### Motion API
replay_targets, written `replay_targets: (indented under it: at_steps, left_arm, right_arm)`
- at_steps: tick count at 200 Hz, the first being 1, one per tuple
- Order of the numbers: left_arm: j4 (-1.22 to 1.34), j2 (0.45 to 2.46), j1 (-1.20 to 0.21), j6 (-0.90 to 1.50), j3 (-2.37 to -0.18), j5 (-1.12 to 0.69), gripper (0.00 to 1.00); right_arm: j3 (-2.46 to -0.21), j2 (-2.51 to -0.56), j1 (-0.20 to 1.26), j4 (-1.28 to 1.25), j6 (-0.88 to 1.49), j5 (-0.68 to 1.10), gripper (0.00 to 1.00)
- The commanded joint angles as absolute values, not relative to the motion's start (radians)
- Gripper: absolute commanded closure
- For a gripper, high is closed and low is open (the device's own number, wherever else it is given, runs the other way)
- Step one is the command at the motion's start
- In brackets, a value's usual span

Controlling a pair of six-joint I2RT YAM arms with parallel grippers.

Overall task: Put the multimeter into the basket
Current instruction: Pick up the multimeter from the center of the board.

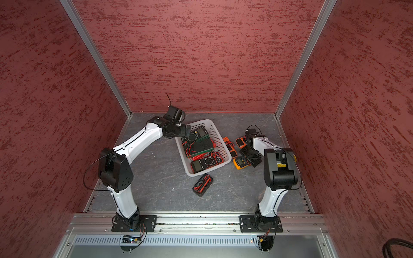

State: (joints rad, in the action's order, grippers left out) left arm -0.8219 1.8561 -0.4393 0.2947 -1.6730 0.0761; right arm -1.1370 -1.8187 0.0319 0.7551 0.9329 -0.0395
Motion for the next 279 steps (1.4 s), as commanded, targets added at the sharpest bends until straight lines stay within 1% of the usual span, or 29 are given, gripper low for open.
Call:
replay_targets:
  at_steps: [1,25,57,80,102,128,163,182,201,225,279]
  left_arm:
    - [-0.825,1.815,-0.427,0.272,-1.659,0.066,0.0]
    - [-0.825,1.808,-0.419,0.271,-1.649,0.065,0.0]
    - [-0.822,1.805,-0.414,0.271,-1.641,0.057,0.0]
    - [-0.816,1.804,-0.414,0.272,-1.641,0.051,0.0]
    - [-0.809,1.799,-0.411,0.268,-1.639,0.045,0.0]
    - [-0.809,1.795,-0.41,0.264,-1.637,0.041,0.0]
    - [-0.806,1.783,-0.408,0.255,-1.622,0.035,0.0]
    - [-0.805,1.774,-0.405,0.248,-1.609,0.027,0.0]
    - [-0.809,1.762,-0.402,0.238,-1.596,0.023,0.0]
    - [-0.808,1.735,-0.394,0.229,-1.562,0.016,0.0]
    - [-0.783,1.657,-0.36,0.224,-1.455,-0.028,0.0]
  right_arm:
    - [-1.097,-1.797,0.027,0.71,0.983,-0.068,0.28]
    - [-1.048,-1.732,0.029,0.692,1.016,-0.082,0.4]
    - [-0.986,-1.588,0.029,0.688,1.049,-0.102,0.56]
    - [-0.95,-1.464,0.03,0.693,1.083,-0.104,0.63]
    - [-0.917,-1.304,0.041,0.699,1.128,-0.118,0.67]
    - [-0.915,-1.14,0.077,0.721,1.189,-0.144,0.69]
    - [-0.971,-1.029,0.192,0.757,1.262,-0.216,0.7]
    - [-0.996,-1.027,0.293,0.748,1.309,-0.271,0.71]
    - [-1.039,-1.069,0.408,0.736,1.352,-0.336,0.71]
    - [-1.097,-1.167,0.538,0.702,1.387,-0.41,0.71]
    - [-1.208,-1.416,0.745,0.631,1.451,-0.49,0.71]
